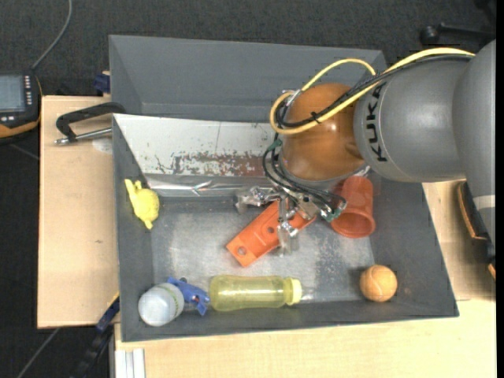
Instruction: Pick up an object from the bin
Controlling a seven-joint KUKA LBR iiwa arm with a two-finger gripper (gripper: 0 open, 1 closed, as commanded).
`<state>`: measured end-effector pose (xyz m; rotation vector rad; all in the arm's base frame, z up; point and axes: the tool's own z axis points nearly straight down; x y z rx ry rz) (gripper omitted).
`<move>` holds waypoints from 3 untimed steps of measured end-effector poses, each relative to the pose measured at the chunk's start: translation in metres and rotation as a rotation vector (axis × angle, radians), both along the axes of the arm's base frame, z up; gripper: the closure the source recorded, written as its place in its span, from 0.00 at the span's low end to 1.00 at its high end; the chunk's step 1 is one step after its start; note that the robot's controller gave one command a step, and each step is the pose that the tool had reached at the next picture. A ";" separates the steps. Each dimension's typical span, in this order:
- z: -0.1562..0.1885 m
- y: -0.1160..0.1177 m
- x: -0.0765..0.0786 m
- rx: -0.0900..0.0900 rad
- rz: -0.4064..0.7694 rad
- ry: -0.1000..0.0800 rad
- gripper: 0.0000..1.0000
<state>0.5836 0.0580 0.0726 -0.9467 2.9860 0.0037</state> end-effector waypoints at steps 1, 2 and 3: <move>-0.006 0.005 0.005 0.001 0.130 -0.008 1.00; -0.005 0.005 0.005 0.001 0.130 -0.008 1.00; -0.001 0.005 0.005 0.002 0.129 -0.009 1.00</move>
Offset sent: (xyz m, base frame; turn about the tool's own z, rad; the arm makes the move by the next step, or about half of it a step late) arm 0.0000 0.0000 0.0000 0.0000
